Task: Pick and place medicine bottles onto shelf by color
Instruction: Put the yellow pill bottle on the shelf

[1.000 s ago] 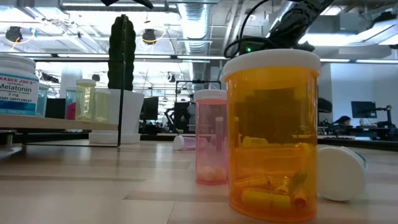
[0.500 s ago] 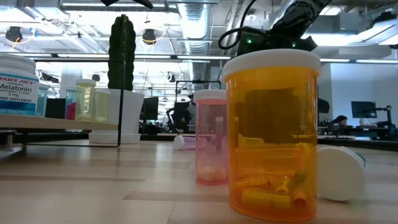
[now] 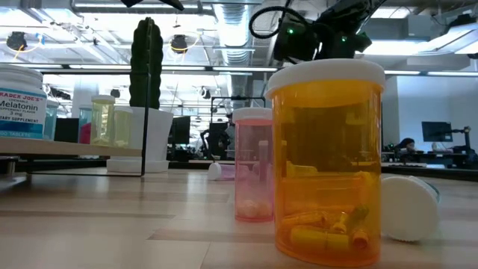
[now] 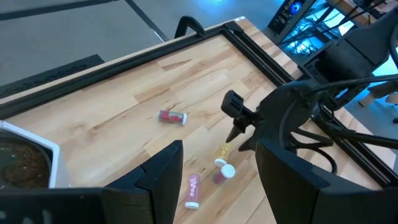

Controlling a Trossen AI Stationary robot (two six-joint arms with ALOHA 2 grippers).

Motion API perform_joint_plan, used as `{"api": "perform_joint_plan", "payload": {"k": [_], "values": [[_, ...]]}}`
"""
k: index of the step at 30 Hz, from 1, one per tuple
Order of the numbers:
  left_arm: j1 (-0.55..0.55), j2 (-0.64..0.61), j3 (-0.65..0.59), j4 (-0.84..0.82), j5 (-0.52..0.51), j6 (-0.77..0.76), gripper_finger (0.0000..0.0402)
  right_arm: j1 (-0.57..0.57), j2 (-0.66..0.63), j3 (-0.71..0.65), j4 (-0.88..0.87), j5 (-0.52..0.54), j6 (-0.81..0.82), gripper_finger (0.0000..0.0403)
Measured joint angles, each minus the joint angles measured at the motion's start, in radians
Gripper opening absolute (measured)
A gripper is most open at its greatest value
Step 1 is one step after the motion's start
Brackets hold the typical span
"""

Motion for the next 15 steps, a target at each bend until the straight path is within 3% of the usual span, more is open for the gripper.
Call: {"api": "perform_joint_plan", "payload": {"k": [15], "values": [[0.000,0.001,0.001,-0.003,0.001,0.010,0.0188,-0.045,0.106,0.001,0.077,-0.097,0.057,0.0185]]}}
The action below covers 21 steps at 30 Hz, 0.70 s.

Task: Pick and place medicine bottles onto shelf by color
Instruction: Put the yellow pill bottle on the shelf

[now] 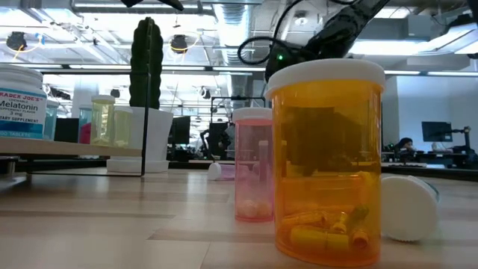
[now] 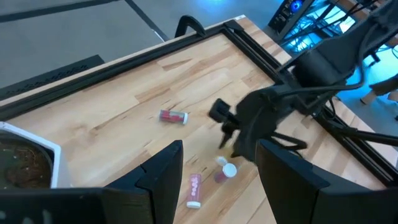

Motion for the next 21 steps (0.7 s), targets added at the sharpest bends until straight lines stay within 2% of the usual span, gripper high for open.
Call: {"api": "perform_joint_plan", "payload": {"k": [7,16,21], "values": [[0.000,0.000,0.000,0.001,0.007,0.000,0.0188,0.000,0.027,0.001,0.005,-0.006,0.012,0.0170],[0.000,0.000,0.000,0.005,0.003,0.000,0.0188,-0.028,0.020,-0.001,-0.001,-0.006,0.055,0.0109],[0.000,0.000,0.000,0.009,-0.002,-0.009,0.0188,-0.072,-0.009,-0.002,-0.060,-0.005,0.058,0.0107]]}}
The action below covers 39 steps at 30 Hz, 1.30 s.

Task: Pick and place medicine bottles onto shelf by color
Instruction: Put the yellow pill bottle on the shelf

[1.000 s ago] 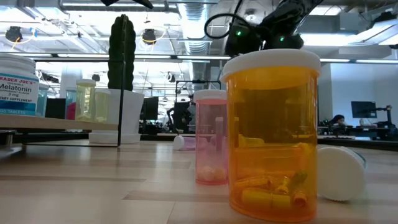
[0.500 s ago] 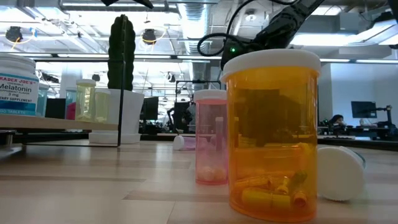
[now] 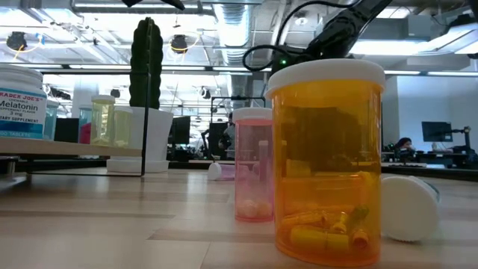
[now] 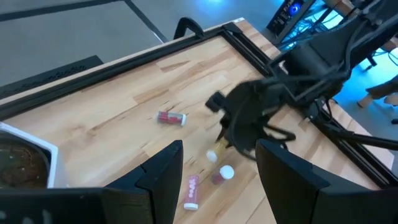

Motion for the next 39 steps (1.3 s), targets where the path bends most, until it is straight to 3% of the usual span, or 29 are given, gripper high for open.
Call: {"api": "perform_joint_plan", "payload": {"k": [12,17,27,33,39], "values": [[0.009,0.018,0.000,0.115,-0.075,0.024,0.0188,-0.173,-0.270,0.001,-0.020,0.005,0.074,0.0116],[0.048,0.075,-0.001,0.212,0.038,0.066,0.0188,-0.164,-0.389,0.053,-0.019,0.005,0.201,0.0120],[0.165,0.171,-0.002,0.450,0.418,0.127,0.0188,-0.069,-0.458,0.239,-0.092,0.008,0.292,0.0120],[0.171,0.188,0.000,0.465,0.449,0.128,0.0188,0.007,-0.458,0.306,-0.111,0.028,0.308,0.0120],[0.171,0.188,0.000,0.444,0.391,0.186,0.0198,0.063,-0.458,0.327,-0.113,0.090,0.308,0.0120]]}}
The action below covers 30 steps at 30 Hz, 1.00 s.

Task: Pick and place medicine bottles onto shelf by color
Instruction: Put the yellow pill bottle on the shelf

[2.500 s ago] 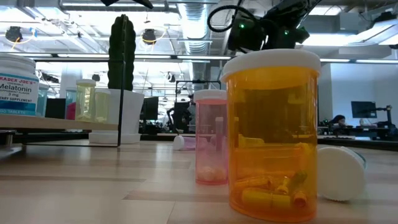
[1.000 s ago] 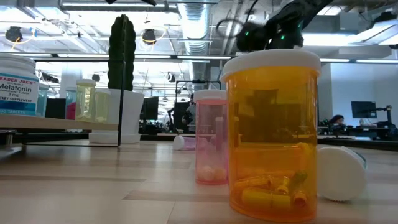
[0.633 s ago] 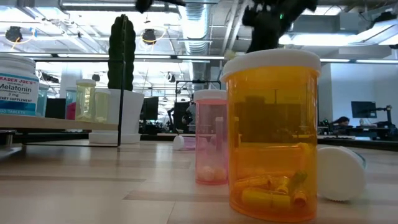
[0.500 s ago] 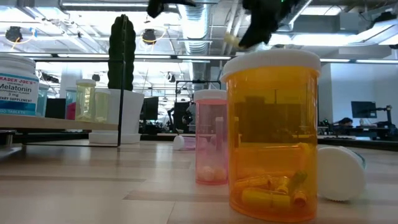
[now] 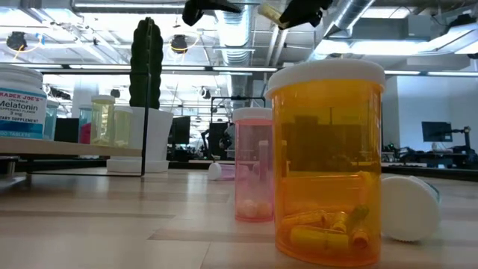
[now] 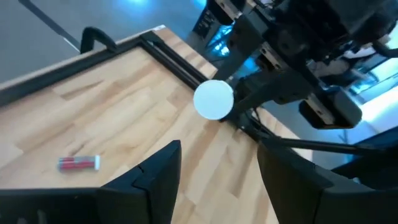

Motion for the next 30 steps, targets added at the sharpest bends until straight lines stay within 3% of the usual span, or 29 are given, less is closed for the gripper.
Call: {"api": "perform_joint_plan", "payload": {"k": [11,22,30], "values": [[0.005,0.007,0.000,-0.014,-0.012,0.030,0.0238,0.102,0.106,0.038,-0.002,0.004,0.079,0.0120],[-0.023,0.026,-0.001,-0.141,0.034,0.049,0.0239,0.177,0.228,0.166,-0.039,0.156,0.102,0.0120],[-0.031,0.018,0.000,-0.148,0.033,0.060,0.0220,0.189,0.225,0.172,-0.023,0.163,0.102,0.0120]]}}
